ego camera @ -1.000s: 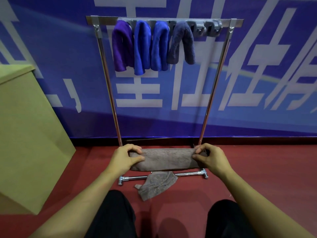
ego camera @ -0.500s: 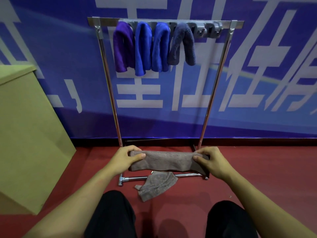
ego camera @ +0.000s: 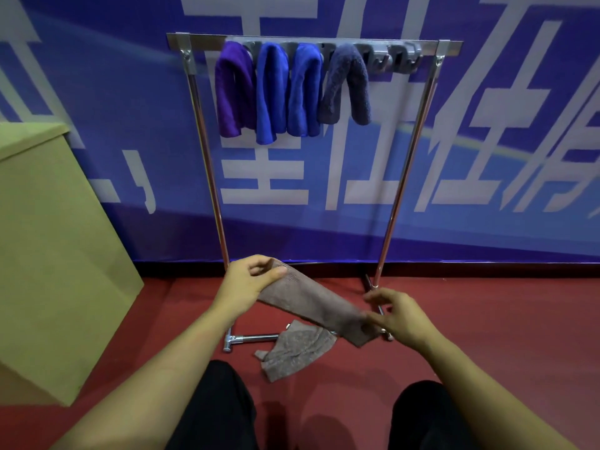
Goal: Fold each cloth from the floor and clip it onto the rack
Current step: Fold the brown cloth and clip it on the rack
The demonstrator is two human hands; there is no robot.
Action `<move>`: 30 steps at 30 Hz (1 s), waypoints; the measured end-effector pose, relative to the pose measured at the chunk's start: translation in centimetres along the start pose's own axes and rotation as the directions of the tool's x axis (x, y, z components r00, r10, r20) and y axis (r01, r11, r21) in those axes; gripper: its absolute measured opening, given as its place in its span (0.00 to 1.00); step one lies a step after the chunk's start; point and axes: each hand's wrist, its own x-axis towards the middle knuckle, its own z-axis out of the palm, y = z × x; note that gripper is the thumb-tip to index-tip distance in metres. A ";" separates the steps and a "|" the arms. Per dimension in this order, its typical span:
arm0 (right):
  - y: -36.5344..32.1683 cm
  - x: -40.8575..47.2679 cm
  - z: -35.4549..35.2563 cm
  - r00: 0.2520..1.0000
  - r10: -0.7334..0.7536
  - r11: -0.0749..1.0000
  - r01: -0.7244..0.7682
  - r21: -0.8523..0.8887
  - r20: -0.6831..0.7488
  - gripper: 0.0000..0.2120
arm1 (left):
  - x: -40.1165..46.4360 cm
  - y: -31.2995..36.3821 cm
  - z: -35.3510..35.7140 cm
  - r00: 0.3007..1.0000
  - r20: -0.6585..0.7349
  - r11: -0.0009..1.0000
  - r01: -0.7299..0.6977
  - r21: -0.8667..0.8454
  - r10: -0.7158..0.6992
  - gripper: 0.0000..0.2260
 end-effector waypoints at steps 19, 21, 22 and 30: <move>-8.5 -2.0 5.2 0.901 -0.331 0.899 0.210 0.383 0.281 0.12 | -0.6 4.6 -0.6 0.952 0.306 0.995 -0.055 0.086 0.026 0.08; -8.8 -2.1 5.3 0.931 -0.300 0.891 0.194 0.410 0.209 0.11 | -0.9 4.3 -0.2 0.974 0.223 1.000 -0.017 -0.022 0.022 0.07; -9.0 -2.1 5.3 0.946 -0.282 0.870 0.182 0.459 0.160 0.12 | -1.1 4.1 0.2 0.982 0.190 0.988 0.046 -0.150 -0.017 0.07; -9.3 -1.0 3.9 0.991 -0.069 0.651 0.132 0.747 -0.115 0.21 | -4.3 0.9 3.1 0.814 0.506 0.816 0.484 -0.316 -0.287 0.16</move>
